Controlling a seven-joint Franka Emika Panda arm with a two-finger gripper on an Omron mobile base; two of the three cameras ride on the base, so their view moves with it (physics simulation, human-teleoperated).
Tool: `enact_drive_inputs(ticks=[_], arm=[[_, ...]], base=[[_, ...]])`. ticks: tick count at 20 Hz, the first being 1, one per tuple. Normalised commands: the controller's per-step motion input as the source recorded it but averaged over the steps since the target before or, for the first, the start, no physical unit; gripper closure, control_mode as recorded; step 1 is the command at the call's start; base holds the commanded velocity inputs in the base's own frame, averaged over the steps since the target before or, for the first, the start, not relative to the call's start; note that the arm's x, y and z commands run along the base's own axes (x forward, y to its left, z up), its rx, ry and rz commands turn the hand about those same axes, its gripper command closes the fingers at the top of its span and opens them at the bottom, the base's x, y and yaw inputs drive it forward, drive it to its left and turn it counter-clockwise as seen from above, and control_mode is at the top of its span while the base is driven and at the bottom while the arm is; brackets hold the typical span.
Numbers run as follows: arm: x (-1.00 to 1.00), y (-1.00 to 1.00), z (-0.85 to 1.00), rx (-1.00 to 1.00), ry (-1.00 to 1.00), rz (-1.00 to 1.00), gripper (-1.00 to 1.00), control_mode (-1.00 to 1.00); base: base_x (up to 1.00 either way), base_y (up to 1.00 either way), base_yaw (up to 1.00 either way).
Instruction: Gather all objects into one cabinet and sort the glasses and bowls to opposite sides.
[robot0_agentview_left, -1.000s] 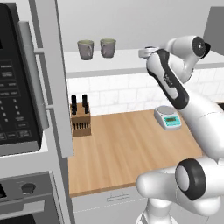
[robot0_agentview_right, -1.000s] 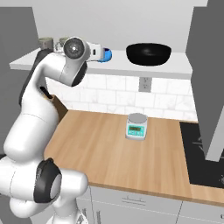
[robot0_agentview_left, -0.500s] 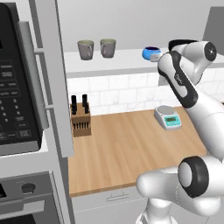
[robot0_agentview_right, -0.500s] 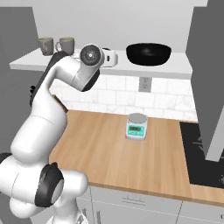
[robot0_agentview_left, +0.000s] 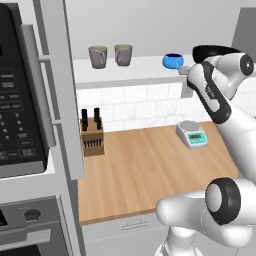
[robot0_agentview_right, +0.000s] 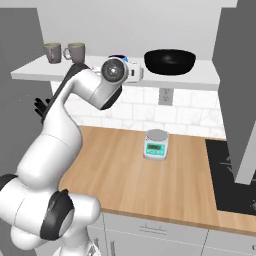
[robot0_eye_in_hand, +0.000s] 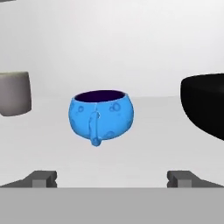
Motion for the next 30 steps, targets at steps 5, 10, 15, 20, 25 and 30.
enact_drive_inputs(ticks=[5, 10, 15, 20, 25, 30], arm=[[0.18, -0.02, -0.02, 0.00, 0.00, 0.00, -1.00, -1.00], [0.20, 0.07, 0.00, 0.00, -0.01, 0.00, -1.00, -1.00], [0.04, 0.28, 0.00, 0.00, -0.01, -0.01, -1.00, -1.00], [0.16, 0.09, 0.00, 0.00, 0.00, -0.04, -1.00, -1.00], [0.36, 0.00, 0.00, 0.00, 0.00, -0.04, -1.00, -1.00], [0.11, 0.00, 0.00, 0.00, 0.00, -0.01, -1.00, -1.00]], base=[[0.00, 0.00, 0.00], [0.00, 0.00, 0.00], [0.00, 0.00, 0.00], [0.00, 0.00, 0.00], [0.00, 0.00, 0.00], [0.00, 0.00, 0.00]])
